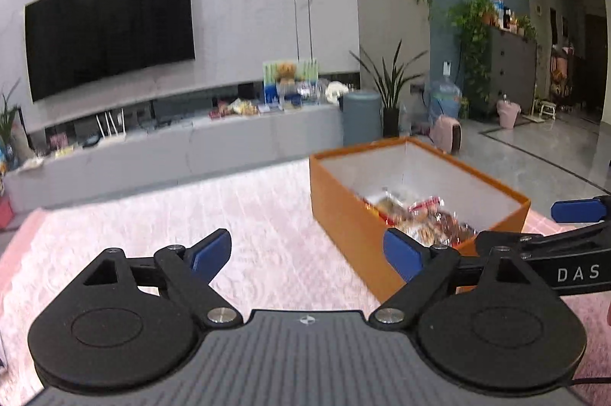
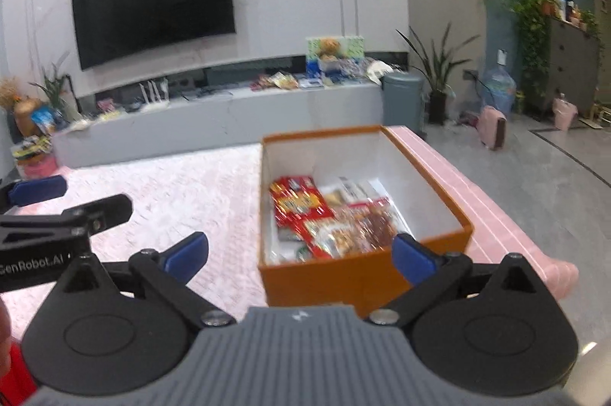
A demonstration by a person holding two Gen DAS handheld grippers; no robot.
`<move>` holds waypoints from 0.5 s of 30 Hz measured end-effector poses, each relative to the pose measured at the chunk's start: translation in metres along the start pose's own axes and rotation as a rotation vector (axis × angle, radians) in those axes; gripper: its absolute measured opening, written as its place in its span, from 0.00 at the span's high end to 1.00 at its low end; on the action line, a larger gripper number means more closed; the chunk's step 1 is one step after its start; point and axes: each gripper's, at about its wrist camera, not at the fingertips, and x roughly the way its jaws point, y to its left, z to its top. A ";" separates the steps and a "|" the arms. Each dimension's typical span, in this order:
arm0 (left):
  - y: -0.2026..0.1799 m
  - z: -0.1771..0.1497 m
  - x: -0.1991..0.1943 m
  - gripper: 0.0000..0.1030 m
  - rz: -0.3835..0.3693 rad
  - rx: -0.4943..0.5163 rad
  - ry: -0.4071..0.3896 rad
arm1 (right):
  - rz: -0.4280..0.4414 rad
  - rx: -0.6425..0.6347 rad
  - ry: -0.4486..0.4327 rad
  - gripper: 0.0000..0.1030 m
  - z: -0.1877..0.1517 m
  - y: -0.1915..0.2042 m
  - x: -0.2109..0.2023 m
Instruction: Organize snacks
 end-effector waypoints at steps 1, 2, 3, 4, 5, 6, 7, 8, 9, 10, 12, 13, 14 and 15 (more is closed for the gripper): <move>0.000 -0.001 0.002 0.00 -0.002 -0.007 0.006 | -0.015 -0.001 0.009 0.03 -0.002 -0.002 0.002; 0.002 -0.003 -0.002 0.00 -0.005 -0.011 0.009 | -0.028 0.003 0.018 0.03 -0.004 -0.004 0.004; 0.004 -0.005 -0.003 0.00 -0.007 -0.013 0.015 | -0.033 0.010 0.025 0.03 -0.006 -0.006 0.004; 0.004 -0.006 -0.003 0.00 -0.007 -0.015 0.025 | -0.037 0.017 0.031 0.03 -0.008 -0.009 0.005; 0.006 -0.008 -0.002 0.00 -0.007 -0.017 0.034 | -0.044 0.023 0.036 0.03 -0.009 -0.011 0.006; 0.007 -0.010 -0.002 0.00 -0.007 -0.018 0.043 | -0.051 0.028 0.042 0.03 -0.010 -0.012 0.007; 0.008 -0.013 -0.003 0.00 -0.004 -0.019 0.048 | -0.055 0.029 0.047 0.03 -0.011 -0.013 0.008; 0.008 -0.014 -0.004 0.00 0.001 -0.022 0.048 | -0.057 0.029 0.050 0.03 -0.011 -0.013 0.009; 0.008 -0.015 -0.004 0.00 0.003 -0.024 0.049 | -0.060 0.028 0.051 0.03 -0.011 -0.013 0.010; 0.009 -0.015 -0.004 0.00 0.001 -0.026 0.053 | -0.060 0.027 0.052 0.03 -0.011 -0.013 0.011; 0.008 -0.015 -0.004 0.00 0.001 -0.034 0.058 | -0.063 0.025 0.052 0.03 -0.011 -0.012 0.012; 0.008 -0.015 -0.004 0.00 0.002 -0.036 0.059 | -0.064 0.024 0.054 0.03 -0.012 -0.012 0.013; 0.009 -0.016 -0.004 0.00 0.005 -0.037 0.060 | -0.063 0.022 0.056 0.03 -0.011 -0.010 0.014; 0.011 -0.015 -0.004 0.00 0.007 -0.037 0.061 | -0.061 0.019 0.058 0.03 -0.011 -0.009 0.014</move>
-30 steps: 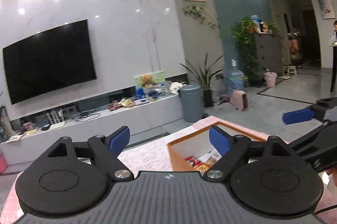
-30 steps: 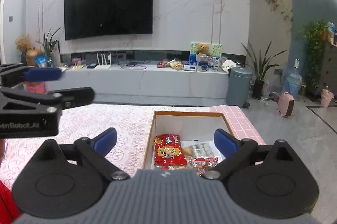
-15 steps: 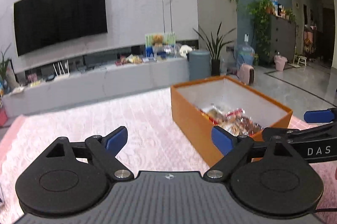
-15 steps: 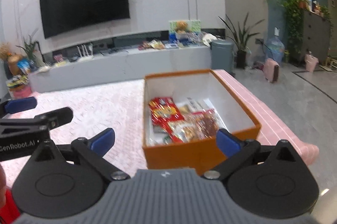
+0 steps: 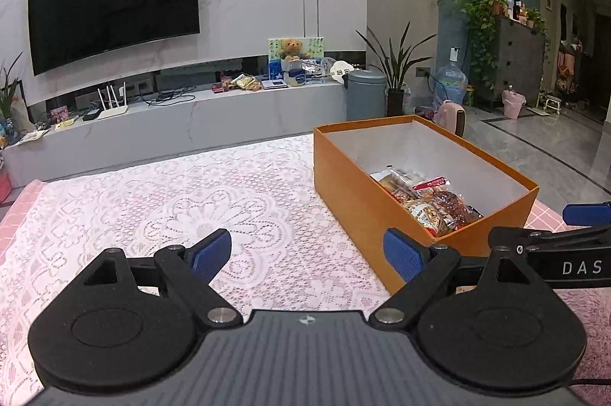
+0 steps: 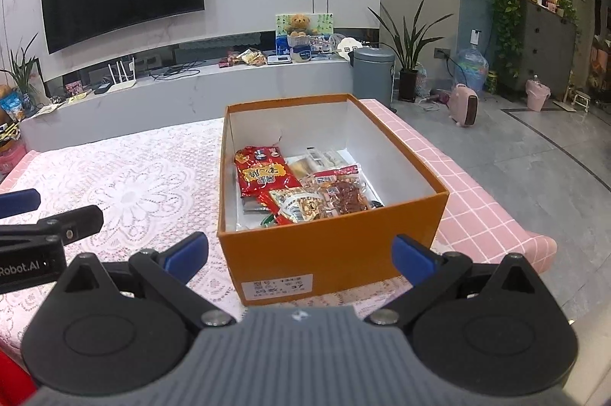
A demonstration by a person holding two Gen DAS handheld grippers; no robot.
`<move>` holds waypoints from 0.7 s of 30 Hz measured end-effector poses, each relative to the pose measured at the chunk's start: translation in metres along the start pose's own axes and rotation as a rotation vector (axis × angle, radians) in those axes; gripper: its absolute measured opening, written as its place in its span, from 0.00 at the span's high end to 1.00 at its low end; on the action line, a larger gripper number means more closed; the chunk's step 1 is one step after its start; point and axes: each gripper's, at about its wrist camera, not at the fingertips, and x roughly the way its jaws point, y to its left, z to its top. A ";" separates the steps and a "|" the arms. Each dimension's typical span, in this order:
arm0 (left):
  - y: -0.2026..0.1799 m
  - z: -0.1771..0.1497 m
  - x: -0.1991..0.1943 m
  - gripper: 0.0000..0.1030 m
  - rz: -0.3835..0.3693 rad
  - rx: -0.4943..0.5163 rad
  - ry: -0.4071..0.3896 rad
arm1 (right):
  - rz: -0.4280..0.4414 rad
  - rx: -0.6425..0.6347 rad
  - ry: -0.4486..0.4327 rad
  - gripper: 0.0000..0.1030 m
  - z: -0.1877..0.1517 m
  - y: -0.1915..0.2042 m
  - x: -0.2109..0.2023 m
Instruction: Organize snacks
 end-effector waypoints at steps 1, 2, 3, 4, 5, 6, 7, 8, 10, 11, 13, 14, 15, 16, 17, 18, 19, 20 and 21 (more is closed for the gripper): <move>0.001 0.000 -0.001 0.00 0.002 -0.002 0.000 | 0.001 -0.004 0.001 0.03 0.000 0.001 0.000; 0.003 0.001 -0.001 0.00 0.003 -0.003 0.001 | 0.001 -0.007 0.001 0.03 0.000 0.002 0.001; 0.003 0.002 0.000 0.00 0.003 -0.005 0.002 | 0.002 -0.009 0.001 0.03 0.001 0.003 0.001; 0.003 0.002 0.000 0.00 0.004 -0.007 0.001 | 0.002 -0.010 0.001 0.03 0.001 0.004 0.000; 0.005 0.003 -0.001 0.00 0.005 -0.009 0.001 | 0.001 -0.011 0.000 0.03 0.001 0.005 0.000; 0.005 0.003 -0.001 0.00 0.007 -0.012 0.000 | 0.001 -0.013 -0.001 0.03 0.002 0.005 0.001; 0.006 0.003 -0.001 0.00 0.008 -0.015 0.000 | 0.001 -0.015 -0.002 0.03 0.002 0.005 0.000; 0.006 0.003 -0.001 0.00 0.007 -0.017 0.001 | 0.001 -0.017 -0.002 0.03 0.002 0.006 0.000; 0.006 0.003 -0.001 0.00 0.006 -0.018 0.005 | -0.001 -0.024 -0.003 0.03 0.002 0.008 -0.001; 0.006 0.003 -0.001 0.00 0.006 -0.017 0.007 | -0.003 -0.028 -0.003 0.03 0.002 0.008 -0.001; 0.006 0.003 -0.002 0.00 0.004 -0.015 0.010 | -0.005 -0.031 -0.002 0.03 0.002 0.008 -0.002; 0.007 0.003 -0.002 0.00 0.005 -0.015 0.010 | -0.005 -0.031 -0.003 0.03 0.002 0.009 -0.002; 0.006 0.003 -0.003 0.00 0.006 -0.015 0.009 | -0.006 -0.031 -0.003 0.03 0.002 0.009 -0.002; 0.006 0.003 -0.003 0.00 0.008 -0.015 0.008 | -0.006 -0.031 -0.003 0.03 0.002 0.009 -0.002; 0.006 0.003 -0.003 0.00 0.010 -0.014 0.009 | -0.006 -0.032 -0.004 0.03 0.002 0.009 -0.003; 0.006 0.003 -0.003 0.00 0.012 -0.015 0.010 | -0.006 -0.033 -0.006 0.03 0.002 0.009 -0.003; 0.006 0.004 -0.003 0.00 0.013 -0.017 0.011 | -0.006 -0.034 -0.006 0.03 0.002 0.010 -0.004; 0.007 0.004 -0.004 0.00 0.014 -0.019 0.010 | -0.005 -0.036 -0.006 0.03 0.002 0.010 -0.004; 0.007 0.004 -0.004 0.00 0.014 -0.022 0.010 | -0.005 -0.037 -0.006 0.03 0.002 0.010 -0.005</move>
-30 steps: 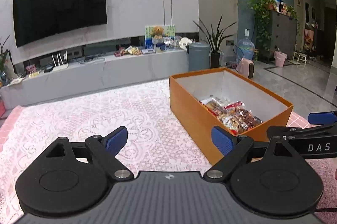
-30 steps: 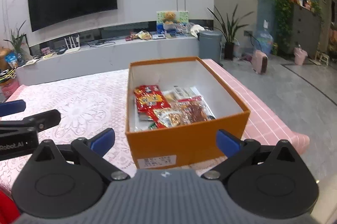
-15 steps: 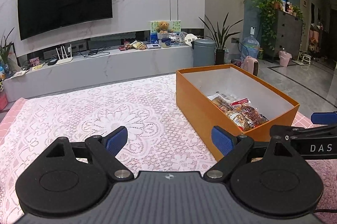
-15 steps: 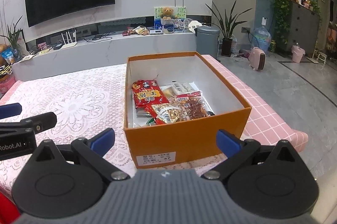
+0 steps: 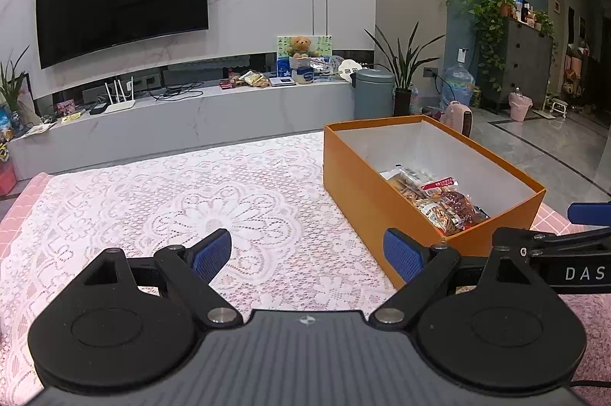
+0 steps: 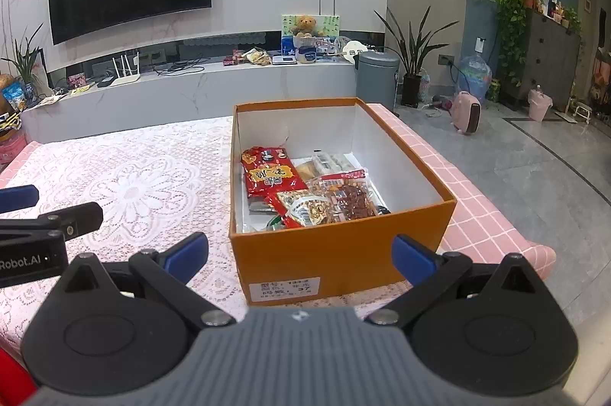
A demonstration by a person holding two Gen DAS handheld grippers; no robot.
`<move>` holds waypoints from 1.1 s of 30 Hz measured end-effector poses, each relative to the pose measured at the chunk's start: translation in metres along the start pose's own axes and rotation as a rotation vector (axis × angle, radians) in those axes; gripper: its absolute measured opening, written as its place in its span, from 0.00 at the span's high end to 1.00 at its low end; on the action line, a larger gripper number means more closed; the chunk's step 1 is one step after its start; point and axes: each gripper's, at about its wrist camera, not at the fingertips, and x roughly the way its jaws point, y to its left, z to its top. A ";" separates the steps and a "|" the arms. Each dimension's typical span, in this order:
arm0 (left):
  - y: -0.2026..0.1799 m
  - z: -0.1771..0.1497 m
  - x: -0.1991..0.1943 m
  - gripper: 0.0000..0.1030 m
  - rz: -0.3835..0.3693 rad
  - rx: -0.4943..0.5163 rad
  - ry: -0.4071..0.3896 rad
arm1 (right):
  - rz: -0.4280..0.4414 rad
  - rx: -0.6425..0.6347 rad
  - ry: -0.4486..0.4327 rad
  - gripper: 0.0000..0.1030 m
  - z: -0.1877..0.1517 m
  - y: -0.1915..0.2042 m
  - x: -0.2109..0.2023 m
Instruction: Organize snacks
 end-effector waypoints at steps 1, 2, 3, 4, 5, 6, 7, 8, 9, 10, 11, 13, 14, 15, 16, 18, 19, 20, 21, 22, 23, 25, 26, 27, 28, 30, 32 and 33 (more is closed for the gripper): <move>0.000 0.000 0.000 0.00 0.001 0.000 0.000 | 0.001 -0.001 0.000 0.03 0.000 0.000 0.000; 0.000 0.000 -0.001 0.00 0.002 0.001 0.000 | 0.002 -0.001 -0.001 0.03 0.000 0.000 -0.001; 0.000 0.000 0.000 0.00 0.002 0.000 -0.001 | 0.002 -0.001 -0.001 0.03 -0.001 0.001 -0.001; 0.000 0.000 -0.001 0.00 0.002 0.000 0.000 | 0.003 -0.002 0.000 0.03 -0.001 0.002 -0.001; 0.000 0.000 -0.001 0.00 0.003 -0.001 0.001 | 0.004 -0.002 0.000 0.03 -0.001 0.002 -0.001; 0.001 0.000 -0.001 0.00 0.004 -0.003 0.001 | 0.005 -0.002 0.001 0.03 -0.001 0.002 -0.002; 0.001 0.000 -0.001 0.00 0.005 -0.005 0.001 | 0.005 -0.002 0.001 0.03 -0.001 0.002 -0.002; 0.002 0.000 -0.001 0.00 0.007 -0.006 0.002 | 0.007 -0.002 0.002 0.03 -0.001 0.002 -0.002; 0.001 0.000 -0.001 0.00 0.009 -0.007 0.003 | 0.008 -0.004 0.003 0.03 -0.002 0.002 -0.002; 0.002 0.000 -0.002 0.00 0.010 -0.007 0.004 | 0.008 -0.005 0.003 0.03 -0.002 0.003 -0.002; 0.002 0.000 -0.002 0.00 0.011 -0.007 0.005 | 0.009 -0.005 0.002 0.03 -0.002 0.003 -0.002; 0.002 0.000 -0.002 0.00 0.012 -0.005 0.008 | 0.011 -0.006 0.000 0.03 -0.003 0.004 -0.003; 0.002 0.000 -0.002 0.00 0.013 -0.005 0.009 | 0.012 -0.006 -0.001 0.03 -0.003 0.004 -0.003; 0.002 0.000 -0.002 0.00 0.014 -0.005 0.010 | 0.013 -0.006 -0.001 0.03 -0.003 0.004 -0.003; 0.002 0.000 -0.002 0.00 0.013 -0.005 0.010 | 0.014 -0.005 -0.001 0.03 -0.004 0.004 -0.003; 0.002 0.000 -0.003 0.00 0.014 -0.005 0.010 | 0.016 -0.005 0.003 0.03 -0.005 0.004 -0.003; 0.002 0.000 -0.003 0.00 0.015 -0.004 0.010 | 0.017 -0.006 0.005 0.03 -0.005 0.004 -0.003; 0.002 0.000 -0.003 0.00 0.015 -0.004 0.010 | 0.019 -0.008 0.006 0.03 -0.005 0.004 -0.003; 0.002 0.000 -0.003 0.00 0.015 -0.004 0.010 | 0.020 -0.010 0.007 0.03 -0.005 0.005 -0.003; 0.002 0.000 -0.003 0.00 0.016 -0.004 0.010 | 0.022 -0.012 0.006 0.03 -0.005 0.006 -0.003; 0.002 0.000 -0.004 0.00 0.017 -0.005 0.010 | 0.024 -0.015 0.005 0.03 -0.005 0.006 -0.003; 0.002 -0.001 -0.004 0.00 0.016 -0.004 0.009 | 0.026 -0.018 0.003 0.03 -0.005 0.007 -0.004; 0.002 -0.001 -0.004 0.00 0.016 -0.003 0.009 | 0.026 -0.020 0.002 0.03 -0.005 0.008 -0.004; 0.002 -0.001 -0.004 0.00 0.016 -0.002 0.010 | 0.027 -0.022 0.001 0.03 -0.005 0.007 -0.005; 0.002 -0.001 -0.004 0.00 0.017 -0.003 0.010 | 0.026 -0.022 0.000 0.03 -0.005 0.008 -0.005; 0.002 -0.001 -0.005 0.00 0.015 -0.003 0.010 | 0.026 -0.022 0.000 0.03 -0.005 0.008 -0.005; 0.003 -0.002 -0.005 0.00 0.015 -0.006 0.009 | 0.026 -0.024 0.000 0.03 -0.005 0.008 -0.005; 0.003 -0.002 -0.006 0.00 0.015 -0.006 0.008 | 0.026 -0.025 0.000 0.03 -0.005 0.008 -0.006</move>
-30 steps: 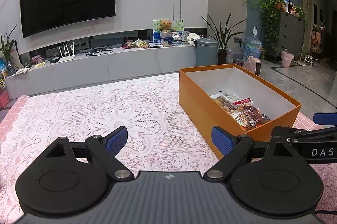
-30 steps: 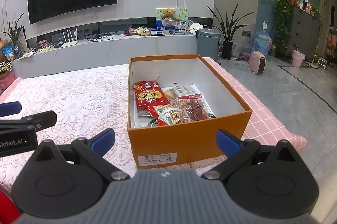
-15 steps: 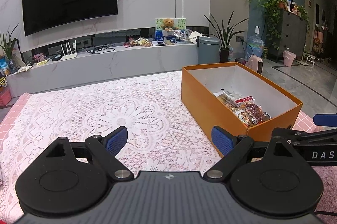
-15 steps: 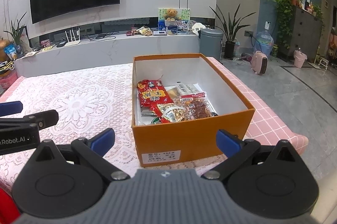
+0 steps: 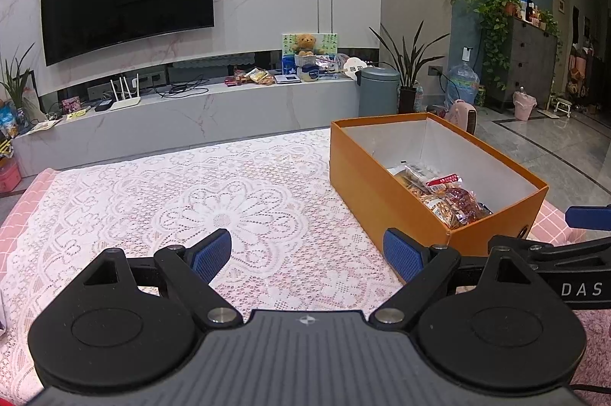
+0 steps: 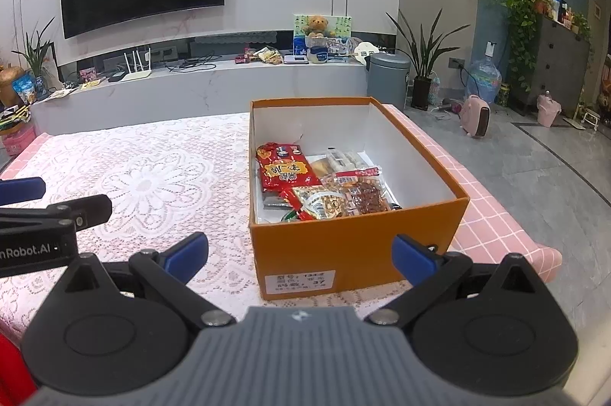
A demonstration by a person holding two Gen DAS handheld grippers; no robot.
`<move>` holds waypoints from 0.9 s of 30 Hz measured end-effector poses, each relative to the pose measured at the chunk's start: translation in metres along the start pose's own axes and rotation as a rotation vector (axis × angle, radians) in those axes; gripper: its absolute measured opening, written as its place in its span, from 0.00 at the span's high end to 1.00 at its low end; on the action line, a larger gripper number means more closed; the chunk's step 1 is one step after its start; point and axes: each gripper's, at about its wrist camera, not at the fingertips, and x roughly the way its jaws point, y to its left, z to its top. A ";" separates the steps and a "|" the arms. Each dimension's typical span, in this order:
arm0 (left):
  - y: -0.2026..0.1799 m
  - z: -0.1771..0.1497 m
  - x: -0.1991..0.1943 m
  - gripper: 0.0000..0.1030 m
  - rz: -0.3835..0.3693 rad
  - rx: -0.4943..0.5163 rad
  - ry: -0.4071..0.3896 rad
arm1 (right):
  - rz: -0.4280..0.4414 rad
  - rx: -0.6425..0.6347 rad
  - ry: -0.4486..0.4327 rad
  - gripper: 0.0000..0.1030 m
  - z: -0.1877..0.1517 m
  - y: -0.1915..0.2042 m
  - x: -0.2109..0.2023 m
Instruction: Organize snacks
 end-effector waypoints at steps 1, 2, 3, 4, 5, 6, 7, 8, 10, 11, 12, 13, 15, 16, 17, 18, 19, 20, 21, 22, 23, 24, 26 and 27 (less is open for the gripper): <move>0.000 0.000 0.000 0.00 0.000 0.001 0.000 | 0.000 -0.001 0.001 0.03 0.000 0.000 0.000; 0.000 0.000 0.000 0.00 -0.001 0.001 -0.001 | -0.001 -0.002 0.002 0.03 0.000 0.000 0.000; 0.000 0.000 0.000 0.00 -0.002 0.000 0.000 | 0.000 -0.003 0.003 0.03 -0.001 0.000 0.000; 0.000 0.001 0.000 0.00 -0.003 -0.001 0.000 | 0.000 -0.002 0.003 0.03 0.000 0.000 0.000; 0.001 0.001 0.000 0.00 -0.005 -0.003 0.000 | 0.001 -0.003 0.004 0.03 -0.001 0.001 0.000; 0.002 0.002 -0.001 0.00 -0.006 -0.004 0.001 | 0.002 -0.004 0.005 0.03 -0.001 0.001 0.000; 0.002 0.002 -0.001 0.00 -0.007 -0.005 0.001 | 0.002 -0.006 0.005 0.03 -0.001 0.002 0.000; 0.003 0.002 -0.001 0.00 -0.008 -0.006 0.000 | 0.003 -0.007 0.006 0.03 0.000 0.003 0.000; 0.003 0.003 -0.002 0.00 -0.012 -0.008 0.000 | 0.004 -0.010 0.006 0.03 0.000 0.003 0.000; 0.003 0.004 -0.002 0.00 -0.015 -0.009 0.002 | 0.005 -0.011 0.005 0.03 0.000 0.004 -0.001; 0.003 0.003 -0.002 0.00 -0.016 -0.009 0.003 | 0.005 -0.012 0.005 0.03 0.000 0.004 -0.001; 0.003 0.003 -0.002 0.00 -0.016 -0.009 0.005 | 0.006 -0.013 0.005 0.03 0.000 0.005 -0.001; 0.003 0.003 -0.002 0.00 -0.014 -0.007 0.007 | 0.007 -0.014 0.007 0.03 0.000 0.005 0.000; 0.003 0.003 -0.001 0.00 -0.012 -0.007 0.008 | 0.008 -0.015 0.008 0.03 0.000 0.005 0.000; 0.003 0.003 -0.001 0.00 -0.011 -0.009 0.010 | 0.008 -0.017 0.010 0.03 0.000 0.006 0.000; 0.003 0.002 0.000 0.00 -0.012 -0.009 0.012 | 0.009 -0.017 0.011 0.03 0.000 0.006 0.000; 0.004 0.002 0.000 0.00 -0.013 -0.010 0.013 | 0.009 -0.018 0.011 0.03 -0.001 0.006 0.000; 0.004 0.002 0.000 0.00 -0.013 -0.012 0.014 | 0.010 -0.018 0.012 0.03 -0.001 0.006 0.000; 0.004 0.002 0.000 0.00 -0.011 -0.013 0.012 | 0.010 -0.019 0.012 0.03 -0.001 0.006 0.000; 0.004 0.002 0.001 0.00 -0.009 -0.012 0.011 | 0.010 -0.020 0.013 0.03 -0.001 0.006 0.000; 0.004 0.002 0.001 0.00 -0.005 -0.009 0.010 | 0.010 -0.021 0.013 0.03 -0.001 0.007 0.000; 0.004 0.002 0.001 0.00 -0.003 -0.008 0.011 | 0.011 -0.021 0.015 0.03 -0.001 0.007 0.001; 0.005 0.001 0.002 0.00 -0.001 -0.009 0.011 | 0.012 -0.024 0.017 0.03 -0.001 0.007 0.002; 0.005 0.001 0.003 0.00 0.000 -0.010 0.012 | 0.012 -0.025 0.019 0.03 -0.001 0.008 0.002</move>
